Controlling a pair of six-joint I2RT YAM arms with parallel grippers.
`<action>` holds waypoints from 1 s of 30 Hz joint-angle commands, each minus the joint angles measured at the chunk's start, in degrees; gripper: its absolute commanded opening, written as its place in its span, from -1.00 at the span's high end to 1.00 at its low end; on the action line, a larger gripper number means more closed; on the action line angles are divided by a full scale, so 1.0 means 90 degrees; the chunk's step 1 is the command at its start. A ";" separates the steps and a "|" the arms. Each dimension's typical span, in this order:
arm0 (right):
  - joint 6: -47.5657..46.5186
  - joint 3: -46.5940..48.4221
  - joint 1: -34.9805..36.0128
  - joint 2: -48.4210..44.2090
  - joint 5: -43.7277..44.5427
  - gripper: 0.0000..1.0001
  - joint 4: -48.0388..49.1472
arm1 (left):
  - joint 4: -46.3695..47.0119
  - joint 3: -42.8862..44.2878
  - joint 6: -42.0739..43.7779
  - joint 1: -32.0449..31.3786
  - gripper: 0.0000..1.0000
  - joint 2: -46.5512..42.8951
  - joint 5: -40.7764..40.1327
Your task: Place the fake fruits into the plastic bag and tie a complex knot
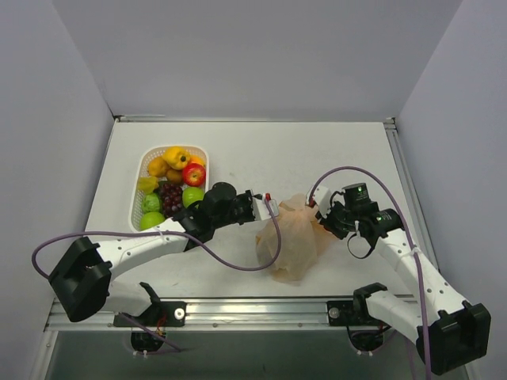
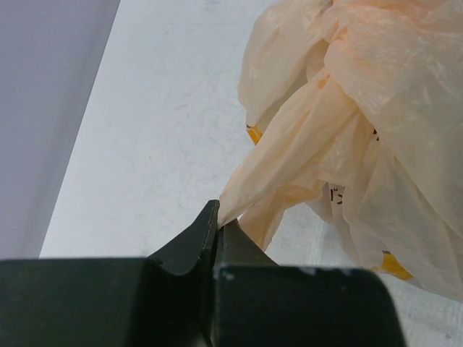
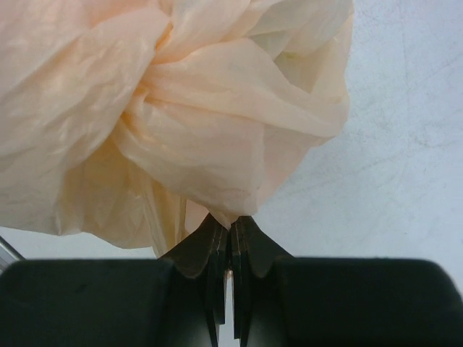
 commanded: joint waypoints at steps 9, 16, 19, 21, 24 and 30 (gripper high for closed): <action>-0.1023 -0.0813 -0.0100 -0.0737 0.1634 1.00 0.0258 | -0.0700 -0.0237 0.0273 0.0413 1.00 -0.0373 -0.1376; -0.1550 -0.1019 -0.0734 -0.0942 0.1703 1.00 0.0278 | -0.1531 -0.0423 0.0409 0.1291 1.00 -0.0842 -0.0966; -0.1931 -0.1019 -0.1222 -0.0962 0.1527 1.00 0.0239 | -0.1746 -0.0472 0.0566 0.1623 1.00 -0.0969 -0.0781; -0.2203 -0.1019 -0.1524 -0.0962 0.1459 1.00 0.0219 | -0.1824 -0.0539 0.0732 0.1751 1.00 -0.1047 -0.0673; -0.2478 -0.1048 -0.1799 -0.0962 0.1371 1.00 0.0190 | -0.1941 -0.0569 0.0898 0.1946 1.00 -0.1096 -0.0566; -0.3249 -0.1039 -0.2843 -0.0845 0.0952 1.00 0.0151 | -0.2098 -0.0608 0.1162 0.2405 1.00 -0.1116 -0.0390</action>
